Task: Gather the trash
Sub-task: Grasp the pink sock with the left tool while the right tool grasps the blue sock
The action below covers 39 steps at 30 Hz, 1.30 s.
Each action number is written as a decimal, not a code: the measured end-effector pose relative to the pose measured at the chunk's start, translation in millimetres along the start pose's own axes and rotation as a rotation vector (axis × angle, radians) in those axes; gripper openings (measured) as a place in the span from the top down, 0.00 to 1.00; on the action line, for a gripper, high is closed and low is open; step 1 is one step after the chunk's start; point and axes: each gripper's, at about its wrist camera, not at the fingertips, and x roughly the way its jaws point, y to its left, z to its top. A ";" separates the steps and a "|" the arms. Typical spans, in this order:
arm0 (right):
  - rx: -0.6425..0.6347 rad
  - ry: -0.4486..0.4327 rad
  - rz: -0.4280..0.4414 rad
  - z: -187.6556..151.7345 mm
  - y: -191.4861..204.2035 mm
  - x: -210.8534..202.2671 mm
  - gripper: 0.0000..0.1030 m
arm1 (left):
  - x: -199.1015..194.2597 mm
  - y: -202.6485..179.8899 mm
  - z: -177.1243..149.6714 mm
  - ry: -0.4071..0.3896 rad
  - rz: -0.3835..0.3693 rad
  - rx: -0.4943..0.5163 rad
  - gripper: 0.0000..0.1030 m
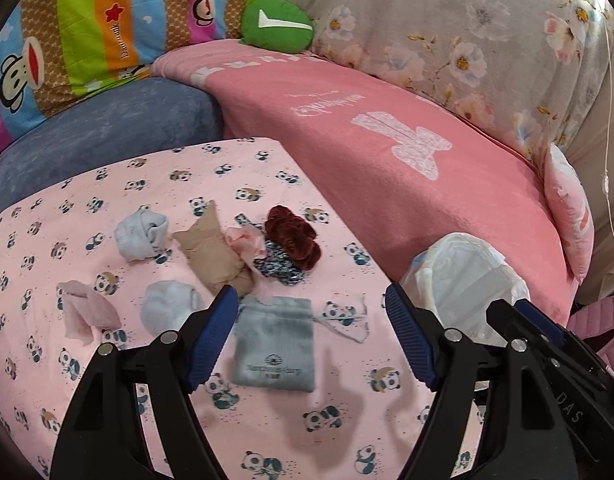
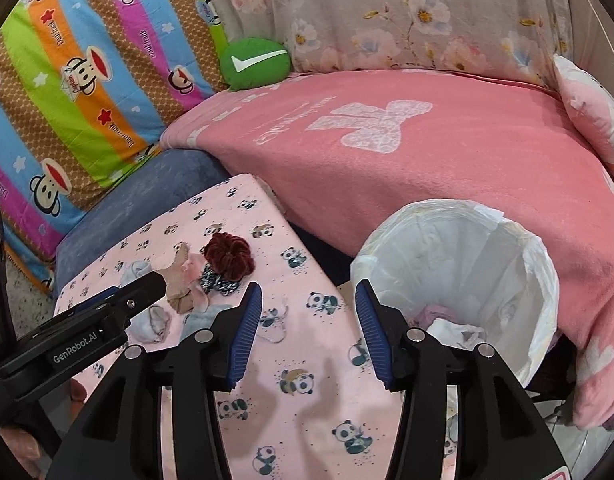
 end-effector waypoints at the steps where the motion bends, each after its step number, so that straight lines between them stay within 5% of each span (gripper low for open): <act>1: -0.008 0.005 0.007 -1.9 5.8 1.4 0.49 | -0.7 6.4 -1.0 0.000 0.013 -0.009 0.30; 19: -0.135 0.084 0.060 -27.0 102.2 35.4 0.48 | 1.1 145.6 -19.8 0.048 0.244 -0.179 0.30; 39: -0.188 0.202 0.120 -38.2 169.3 102.3 0.42 | 18.6 197.6 -30.0 0.105 0.218 -0.309 0.21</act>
